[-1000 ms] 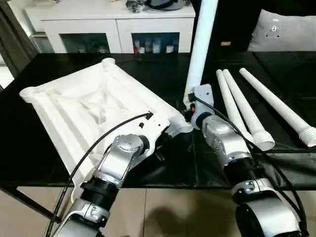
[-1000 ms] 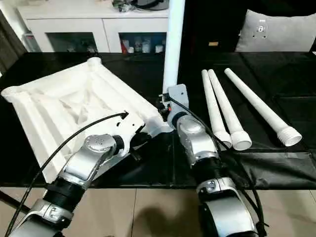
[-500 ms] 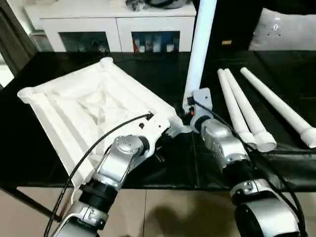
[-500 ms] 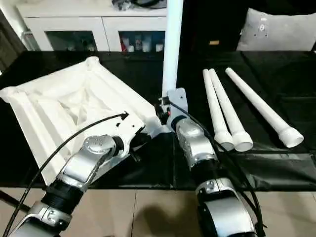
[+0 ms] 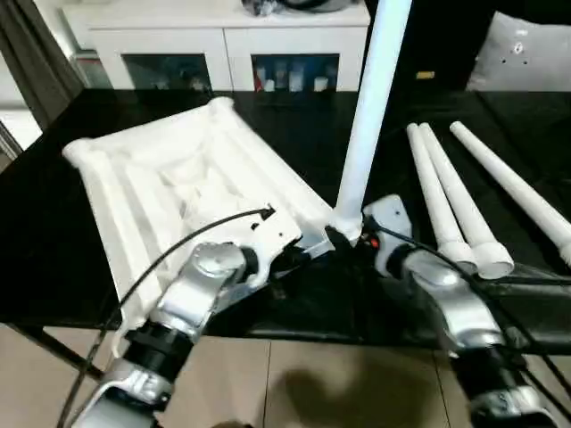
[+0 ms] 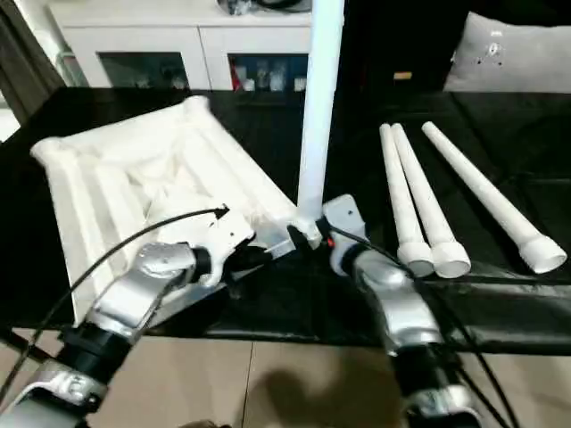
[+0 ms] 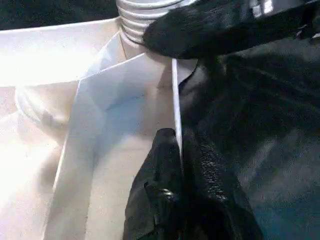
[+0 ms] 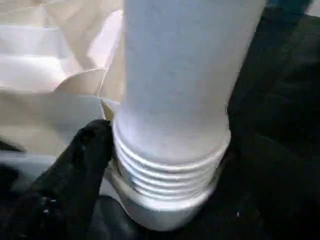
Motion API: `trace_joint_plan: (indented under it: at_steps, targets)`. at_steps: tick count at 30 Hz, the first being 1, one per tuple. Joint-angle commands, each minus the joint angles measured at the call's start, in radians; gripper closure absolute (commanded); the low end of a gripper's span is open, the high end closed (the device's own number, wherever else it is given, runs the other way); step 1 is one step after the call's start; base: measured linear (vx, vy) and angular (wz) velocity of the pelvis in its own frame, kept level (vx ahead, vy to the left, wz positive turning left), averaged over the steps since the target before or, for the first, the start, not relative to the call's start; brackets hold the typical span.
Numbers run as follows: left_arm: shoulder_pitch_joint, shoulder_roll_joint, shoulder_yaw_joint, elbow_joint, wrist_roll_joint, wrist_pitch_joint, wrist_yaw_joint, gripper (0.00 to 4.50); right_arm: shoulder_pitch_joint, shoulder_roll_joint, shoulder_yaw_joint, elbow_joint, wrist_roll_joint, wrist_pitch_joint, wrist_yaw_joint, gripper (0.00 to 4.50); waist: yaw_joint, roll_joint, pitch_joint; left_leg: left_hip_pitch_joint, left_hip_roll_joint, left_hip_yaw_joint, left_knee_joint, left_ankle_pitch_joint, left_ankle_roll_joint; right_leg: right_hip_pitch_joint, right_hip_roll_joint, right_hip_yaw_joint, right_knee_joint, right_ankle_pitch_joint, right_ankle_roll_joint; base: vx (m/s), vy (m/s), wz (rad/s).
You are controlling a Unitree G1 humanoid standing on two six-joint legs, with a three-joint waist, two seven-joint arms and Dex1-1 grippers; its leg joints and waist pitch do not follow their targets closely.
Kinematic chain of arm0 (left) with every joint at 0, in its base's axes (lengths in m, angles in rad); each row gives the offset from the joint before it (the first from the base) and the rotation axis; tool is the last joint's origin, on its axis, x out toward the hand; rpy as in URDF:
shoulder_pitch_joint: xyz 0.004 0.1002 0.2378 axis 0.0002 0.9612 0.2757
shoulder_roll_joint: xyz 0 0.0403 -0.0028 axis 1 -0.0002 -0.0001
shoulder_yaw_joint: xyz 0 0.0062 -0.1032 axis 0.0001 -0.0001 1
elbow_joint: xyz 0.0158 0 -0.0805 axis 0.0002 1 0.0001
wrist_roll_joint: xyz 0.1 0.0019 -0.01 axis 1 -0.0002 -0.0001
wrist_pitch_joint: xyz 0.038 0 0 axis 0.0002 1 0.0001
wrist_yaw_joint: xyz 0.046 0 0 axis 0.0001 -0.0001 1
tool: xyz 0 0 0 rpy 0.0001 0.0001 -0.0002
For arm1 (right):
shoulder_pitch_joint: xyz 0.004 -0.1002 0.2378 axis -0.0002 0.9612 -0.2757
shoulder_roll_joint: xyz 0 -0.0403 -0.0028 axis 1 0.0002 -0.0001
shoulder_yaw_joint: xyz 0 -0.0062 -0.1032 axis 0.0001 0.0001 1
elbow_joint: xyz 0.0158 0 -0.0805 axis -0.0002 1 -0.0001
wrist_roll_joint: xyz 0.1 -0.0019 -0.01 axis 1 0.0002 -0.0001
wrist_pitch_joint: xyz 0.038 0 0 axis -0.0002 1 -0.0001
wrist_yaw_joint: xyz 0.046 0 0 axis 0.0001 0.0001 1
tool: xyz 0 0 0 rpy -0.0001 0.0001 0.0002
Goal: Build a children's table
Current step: Rotate leg to tighten
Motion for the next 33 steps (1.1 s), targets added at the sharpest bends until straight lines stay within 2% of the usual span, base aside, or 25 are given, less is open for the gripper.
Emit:
trace_joint_plan:
  at_steps: [1,4,5,8,10,12,15,18,20,22,24,26,33]
  targets:
    - [-0.006,0.053,-0.023,0.024,-0.007,-0.031,-0.086,4.5,0.014,-0.052,-0.001,-0.062,0.019,-0.017,0.094,0.03,0.006,-0.007,-0.054,0.006,0.086,-0.04,-0.055,-0.13,0.112,0.045,-0.118,0.066,-0.075,0.008,-0.189,0.0,0.0,0.0]
    - [-0.007,0.08,-0.034,0.026,-0.014,-0.057,-0.133,4.5,0.017,-0.083,0.001,-0.085,0.031,-0.022,0.147,0.03,0.005,-0.006,-0.055,0.003,0.084,-0.041,-0.052,-0.114,0.127,0.046,-0.117,0.063,-0.069,0.044,-0.198,0.0,0.0,0.0]
    - [-0.009,0.098,-0.042,0.03,-0.014,-0.07,-0.164,4.5,0.016,-0.107,0.009,-0.095,0.038,-0.026,0.192,0.03,0.004,-0.01,-0.055,0.004,0.085,-0.039,-0.051,-0.107,0.132,0.046,-0.115,0.063,-0.067,0.059,-0.203,0.0,0.0,0.0]
    - [-0.019,0.141,-0.064,0.048,-0.015,-0.11,-0.246,4.5,0.014,-0.165,0.028,-0.113,0.071,-0.031,0.315,0.03,0.009,-0.013,-0.059,0.002,0.086,-0.04,-0.045,-0.086,0.153,0.048,-0.117,0.062,-0.061,0.087,-0.21,0.0,0.0,0.0]
    - [-0.027,0.159,-0.074,0.058,-0.014,-0.129,-0.287,4.5,0.012,-0.195,0.046,-0.116,0.083,-0.037,0.388,0.03,0.014,-0.008,-0.061,0.001,0.089,-0.04,-0.04,-0.069,0.164,0.044,-0.116,0.059,-0.056,0.111,-0.215,0.0,0.0,0.0]
    - [-0.031,0.165,-0.077,0.061,-0.016,-0.132,-0.307,4.5,0.011,-0.205,0.049,-0.118,0.1,-0.031,0.426,0.03,0.019,-0.011,-0.06,0.001,0.09,-0.039,-0.038,-0.071,0.174,0.041,-0.116,0.057,-0.053,0.112,-0.224,0.0,0.0,0.0]
    - [-0.037,0.19,-0.109,0.059,-0.022,-0.177,-0.377,4.5,-0.007,-0.221,0.066,-0.087,0.102,-0.058,0.5,0.03,0.029,-0.01,-0.06,0.003,0.092,-0.039,-0.039,-0.095,0.16,0.039,-0.12,0.057,-0.055,0.057,-0.229,0.0,0.0,0.0]
    - [-0.036,0.196,-0.122,0.051,-0.025,-0.186,-0.405,4.5,-0.018,-0.217,0.068,-0.069,0.105,-0.074,0.524,0.03,0.033,-0.01,-0.061,0.006,0.094,-0.038,-0.04,-0.098,0.146,0.036,-0.12,0.059,-0.052,0.055,-0.234,0.0,0.0,0.0]
    - [-0.034,0.199,-0.139,0.042,-0.028,-0.199,-0.44,4.5,-0.032,-0.207,0.071,-0.05,0.122,-0.084,0.559,0.3,0.036,-0.011,-0.061,0.004,0.094,-0.038,-0.039,-0.098,0.143,0.038,-0.121,0.059,-0.051,0.057,-0.236,0.0,0.0,0.0]
    - [-0.035,0.198,-0.148,0.043,-0.022,-0.213,-0.457,4.5,-0.044,-0.2,0.08,-0.035,0.133,-0.082,0.587,0.3,0.039,-0.013,-0.063,0.004,0.092,-0.037,-0.037,-0.092,0.147,0.038,-0.122,0.058,-0.05,0.063,-0.237,0.0,0.0,0.0]
    - [-0.037,0.196,-0.152,0.049,-0.02,-0.219,-0.461,4.5,-0.049,-0.195,0.084,-0.026,0.139,-0.073,0.606,0.55,0.042,-0.012,-0.062,0.003,0.093,-0.037,-0.035,-0.085,0.151,0.037,-0.121,0.058,-0.048,0.064,-0.236,0.0,0.0,0.0]
    - [-0.042,0.192,-0.158,0.06,-0.018,-0.227,-0.462,4.5,-0.053,-0.186,0.092,-0.017,0.146,-0.061,0.638,0.67,0.046,-0.016,-0.063,0.003,0.092,-0.036,-0.034,-0.087,0.152,0.036,-0.121,0.058,-0.049,0.053,-0.234,0.0,0.0,0.0]
    - [-0.049,0.186,-0.157,0.075,-0.013,-0.23,-0.465,4.5,-0.054,-0.179,0.103,0.002,0.153,-0.04,0.668,1.37,0.053,-0.015,-0.062,0.004,0.092,-0.037,-0.035,-0.104,0.134,0.034,-0.123,0.059,-0.052,0.003,-0.225,0.0,0.0,0.0]
